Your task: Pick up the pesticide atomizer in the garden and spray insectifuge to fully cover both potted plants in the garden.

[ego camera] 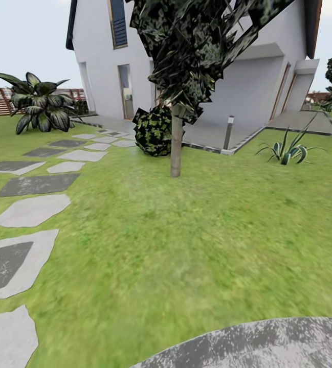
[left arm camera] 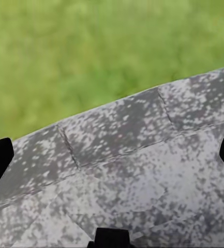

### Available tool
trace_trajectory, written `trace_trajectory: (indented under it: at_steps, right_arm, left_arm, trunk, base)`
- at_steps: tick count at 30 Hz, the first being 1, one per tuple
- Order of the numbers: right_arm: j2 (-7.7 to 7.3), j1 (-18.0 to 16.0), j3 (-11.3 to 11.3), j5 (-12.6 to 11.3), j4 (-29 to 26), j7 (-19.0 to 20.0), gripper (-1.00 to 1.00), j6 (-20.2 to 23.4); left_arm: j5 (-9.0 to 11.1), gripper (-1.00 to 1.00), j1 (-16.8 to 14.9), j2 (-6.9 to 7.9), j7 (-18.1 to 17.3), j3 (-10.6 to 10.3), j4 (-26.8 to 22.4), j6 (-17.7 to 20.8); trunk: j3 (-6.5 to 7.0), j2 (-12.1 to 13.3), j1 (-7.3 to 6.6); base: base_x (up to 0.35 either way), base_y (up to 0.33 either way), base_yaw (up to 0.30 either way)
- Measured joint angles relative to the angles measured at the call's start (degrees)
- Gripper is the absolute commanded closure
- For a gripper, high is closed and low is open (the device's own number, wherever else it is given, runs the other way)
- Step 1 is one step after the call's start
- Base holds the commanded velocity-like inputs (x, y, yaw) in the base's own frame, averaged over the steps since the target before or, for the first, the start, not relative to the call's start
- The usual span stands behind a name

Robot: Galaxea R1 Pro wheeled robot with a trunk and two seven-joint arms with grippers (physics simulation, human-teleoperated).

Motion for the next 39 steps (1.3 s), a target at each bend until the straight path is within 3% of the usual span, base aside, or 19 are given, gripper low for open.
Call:
trace_trajectory:
  at_steps: [27,39]
  right_arm:
    - [0.00,0.0,0.0,0.0,0.0,0.0,-1.00,0.0]
    - [0.00,0.0,0.0,0.0,0.0,0.0,-1.00,0.0]
  left_arm:
    - [0.0,-1.00,0.0,0.00,0.0,0.0,0.0,0.0]
    - [0.1,-1.00,0.0,0.00,0.0,0.1,-0.1,0.0]
  trunk:
    - [-1.45,0.0,0.01]
    - [-1.86,0.0,0.03]
  base:
    - [0.309,0.000,-0.246]
    - [0.026,0.000,-0.276]
